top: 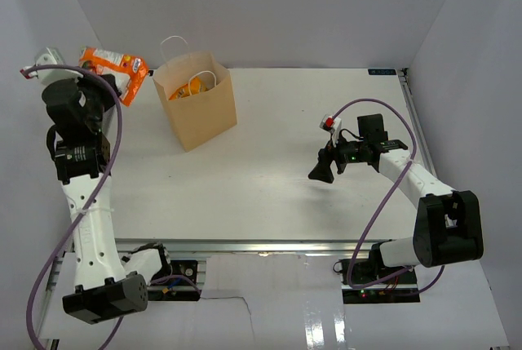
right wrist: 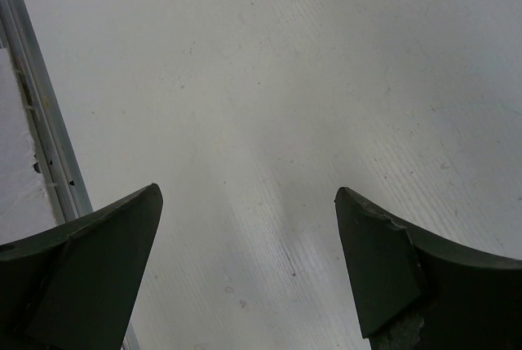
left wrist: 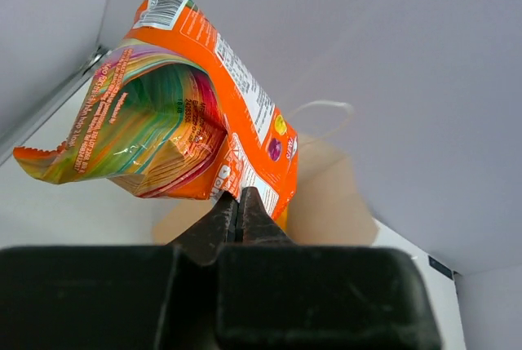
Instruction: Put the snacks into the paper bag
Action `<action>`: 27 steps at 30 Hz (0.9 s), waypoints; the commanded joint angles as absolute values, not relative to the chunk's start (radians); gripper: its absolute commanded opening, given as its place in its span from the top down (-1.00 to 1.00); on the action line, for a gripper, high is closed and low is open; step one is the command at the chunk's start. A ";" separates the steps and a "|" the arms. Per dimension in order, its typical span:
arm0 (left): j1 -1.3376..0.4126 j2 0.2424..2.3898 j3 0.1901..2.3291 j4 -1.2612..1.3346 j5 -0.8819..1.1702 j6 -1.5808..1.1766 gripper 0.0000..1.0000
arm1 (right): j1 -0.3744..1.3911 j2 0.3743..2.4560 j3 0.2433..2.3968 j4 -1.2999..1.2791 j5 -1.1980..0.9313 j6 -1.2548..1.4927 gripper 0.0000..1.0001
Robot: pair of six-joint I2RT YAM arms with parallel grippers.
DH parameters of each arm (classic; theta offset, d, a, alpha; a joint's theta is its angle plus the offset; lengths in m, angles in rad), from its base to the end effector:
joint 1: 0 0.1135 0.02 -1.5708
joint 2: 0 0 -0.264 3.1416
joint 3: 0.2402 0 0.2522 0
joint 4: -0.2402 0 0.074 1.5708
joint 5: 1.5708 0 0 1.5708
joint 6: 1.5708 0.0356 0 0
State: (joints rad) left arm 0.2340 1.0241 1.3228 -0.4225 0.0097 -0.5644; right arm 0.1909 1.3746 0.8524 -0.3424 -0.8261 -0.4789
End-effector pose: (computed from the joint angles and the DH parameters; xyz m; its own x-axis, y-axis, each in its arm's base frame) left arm 0.2024 0.0479 0.4549 0.0175 -0.5457 -0.8378 -0.2522 0.8084 -0.5318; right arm 0.2645 0.0778 0.2276 -0.3878 -0.3930 -0.8337 -0.8741 0.4437 0.1975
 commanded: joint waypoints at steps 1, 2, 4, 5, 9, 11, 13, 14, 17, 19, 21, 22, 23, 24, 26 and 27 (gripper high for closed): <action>0.236 1.086 1.455 -0.356 0.129 -0.499 1.00 | 0.192 1.374 0.857 -0.345 -0.854 -0.489 -0.85; 0.236 1.104 1.474 -0.341 0.187 -0.497 1.00 | 0.192 1.379 0.857 -0.345 -0.854 -0.489 -0.85; 0.226 1.163 1.500 -0.319 0.236 -0.508 1.00 | 0.192 1.381 0.859 -0.345 -0.857 -0.489 -0.85; 0.218 1.178 1.511 -0.287 0.254 -0.514 1.00 | 0.192 1.382 0.858 -0.345 -0.857 -0.489 -0.85; 0.170 1.282 1.545 -0.250 0.330 -0.499 1.00 | 0.192 1.381 0.857 -0.345 -0.854 -0.491 -0.85; 0.144 1.313 1.566 -0.252 0.319 -0.445 1.00 | 0.192 1.378 0.853 -0.344 -0.854 -0.491 -0.86; 0.097 1.356 1.581 -0.259 0.288 -0.370 1.00 | 0.192 1.378 0.850 -0.342 -0.853 -0.491 -0.86; 0.080 1.370 1.594 -0.265 0.275 -0.342 1.00 | 0.192 1.379 0.851 -0.342 -0.854 -0.489 -0.86; 0.017 1.408 1.595 -0.281 0.221 -0.232 1.00 | 0.192 1.379 0.851 -0.342 -0.850 -0.491 -0.86; -0.031 1.417 1.579 -0.285 0.183 -0.184 1.00 | 0.192 1.376 0.851 -0.342 -0.847 -0.491 -0.86; -0.047 1.422 1.546 -0.284 0.161 -0.141 1.00 | 0.192 1.374 0.848 -0.342 -0.845 -0.491 -0.86; -0.049 1.420 1.536 -0.281 0.144 -0.130 0.90 | 0.192 1.376 0.848 -0.342 -0.844 -0.491 -0.86; -0.051 1.419 1.526 -0.281 0.140 -0.130 0.82 | 0.192 1.374 0.847 -0.341 -0.844 -0.491 -0.86; -0.054 1.417 1.517 -0.278 0.137 -0.130 0.73 | 0.192 1.377 0.847 -0.342 -0.844 -0.491 -0.86; -0.054 1.411 1.496 -0.272 0.132 -0.143 0.39 | 0.192 1.379 0.848 -0.342 -0.845 -0.491 -0.86; -0.054 1.410 1.491 -0.272 0.132 -0.147 0.26 | 0.192 1.381 0.850 -0.344 -0.844 -0.491 -0.86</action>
